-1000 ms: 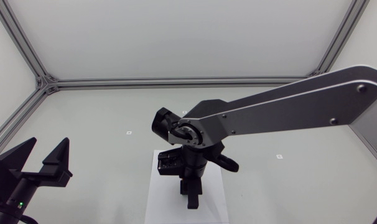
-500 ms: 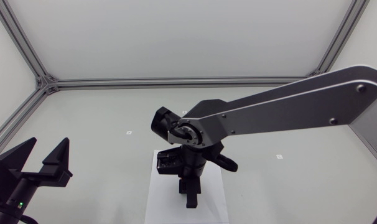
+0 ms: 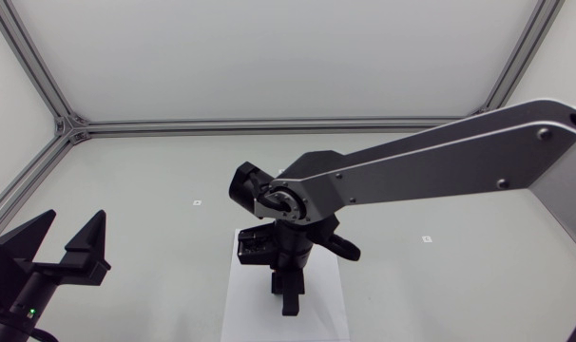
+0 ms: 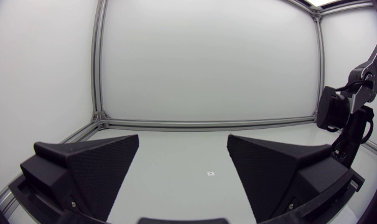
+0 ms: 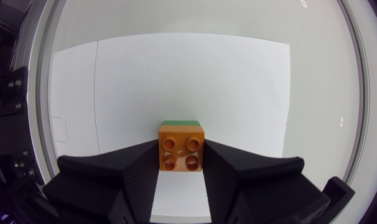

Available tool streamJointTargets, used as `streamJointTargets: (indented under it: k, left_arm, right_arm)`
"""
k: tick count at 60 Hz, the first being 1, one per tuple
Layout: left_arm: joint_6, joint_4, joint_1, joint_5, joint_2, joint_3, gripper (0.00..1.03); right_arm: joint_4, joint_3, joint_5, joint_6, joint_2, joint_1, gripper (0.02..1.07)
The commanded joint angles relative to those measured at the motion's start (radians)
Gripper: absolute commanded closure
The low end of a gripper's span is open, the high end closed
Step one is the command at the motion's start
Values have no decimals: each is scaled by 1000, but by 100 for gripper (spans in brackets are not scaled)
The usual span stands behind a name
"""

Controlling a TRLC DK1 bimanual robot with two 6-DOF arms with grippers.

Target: Pick up the orange 2x2 brick with the right arm and stack it on top of the green 2x2 brick in the center

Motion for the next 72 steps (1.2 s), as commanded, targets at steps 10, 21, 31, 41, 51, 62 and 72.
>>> streamJointTargets:
  k: [10, 21, 31, 41, 51, 62, 72]
  left_arm:
    - [13, -15, 5, 4, -8, -41, 4]
    - [13, -15, 5, 4, -8, -41, 4]
    - [13, -13, 5, 4, -8, -41, 4]
    - [13, -13, 5, 4, -8, -41, 4]
    - [13, -15, 5, 4, -8, -41, 4]
    - [13, -15, 5, 4, -8, -41, 4]
    - [13, -15, 5, 4, -8, -41, 4]
  right_arm:
    - [-1, -15, 6, -25, 11, -3, 71]
    - [-1, -24, 7, -36, 2, -2, 71]
    - [-1, -36, 12, -48, -3, -2, 71]
    - [-4, -42, 13, -53, -6, -3, 71]
    - [-1, -47, 13, -51, -4, 5, 68]
    - [4, -47, 12, -47, -6, 6, 55]
    - [5, -45, 12, -44, -4, 8, 42]
